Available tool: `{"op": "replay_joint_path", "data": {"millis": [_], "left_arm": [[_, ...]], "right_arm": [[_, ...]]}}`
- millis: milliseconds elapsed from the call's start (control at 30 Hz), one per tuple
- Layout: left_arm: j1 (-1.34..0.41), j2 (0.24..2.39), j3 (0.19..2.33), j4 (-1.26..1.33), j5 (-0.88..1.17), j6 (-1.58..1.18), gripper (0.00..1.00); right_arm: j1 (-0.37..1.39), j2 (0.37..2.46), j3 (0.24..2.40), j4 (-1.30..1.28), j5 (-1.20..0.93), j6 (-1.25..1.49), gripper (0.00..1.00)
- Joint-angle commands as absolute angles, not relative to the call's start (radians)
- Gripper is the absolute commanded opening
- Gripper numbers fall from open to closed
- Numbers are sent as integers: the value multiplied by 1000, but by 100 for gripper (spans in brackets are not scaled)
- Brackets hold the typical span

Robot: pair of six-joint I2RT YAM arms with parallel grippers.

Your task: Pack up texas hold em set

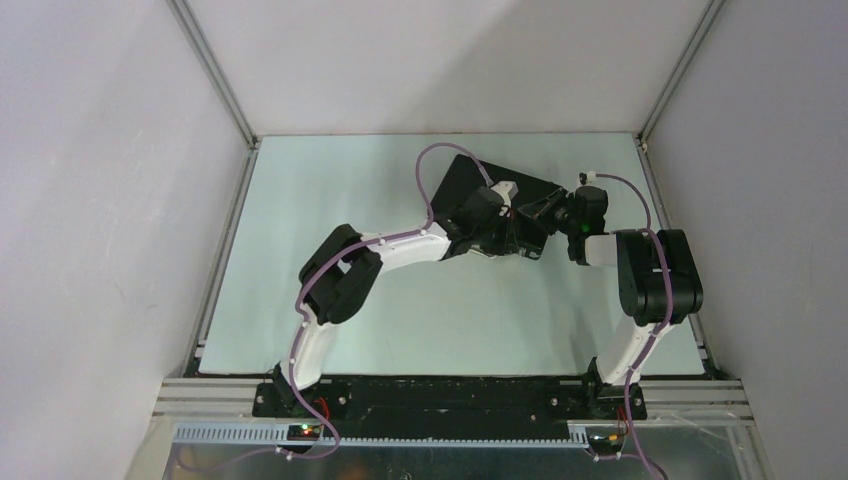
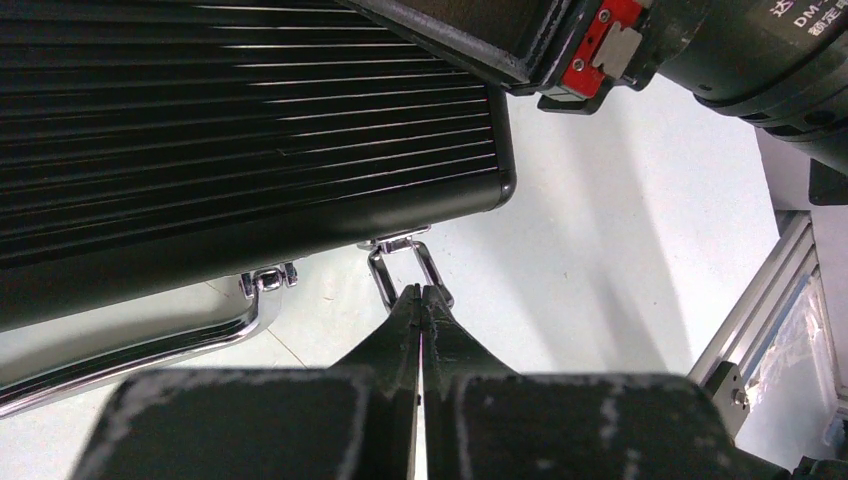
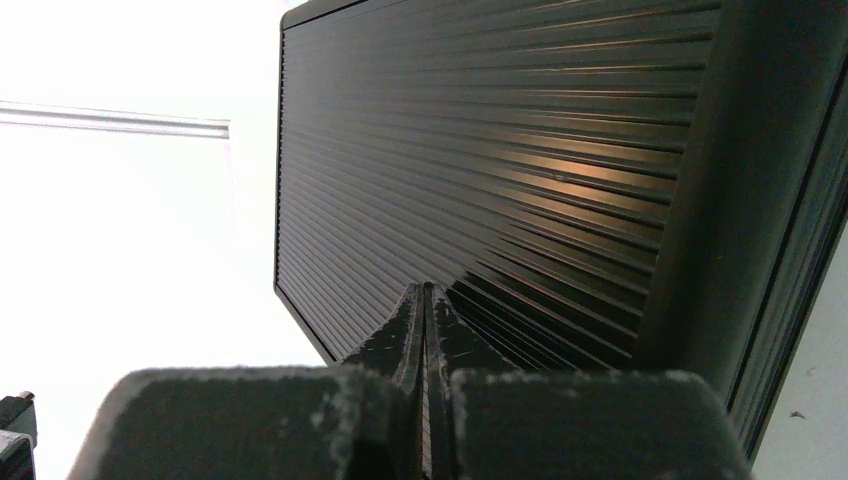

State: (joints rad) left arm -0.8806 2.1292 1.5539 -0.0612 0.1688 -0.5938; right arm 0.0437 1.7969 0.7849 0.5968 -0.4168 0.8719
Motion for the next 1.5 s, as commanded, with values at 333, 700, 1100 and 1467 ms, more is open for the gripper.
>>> {"op": "replay_joint_path", "data": {"millis": [333,700,1100,1467], "left_arm": [[-884,2148,1511,-64,176,-594,0],[-884,2169,1467,-63,178,-608,0],[-882,2203,1453,-58,151,-601,0],[-883,2063,1359,-68,44,-559,0]], "right_arm": [[37,1839,754,507,-380,845,0],[37,1840,755,507,-380,843,0],[38,1841,755,511,-380,842,0],[37,1841,755,510,-380,842,0]]}}
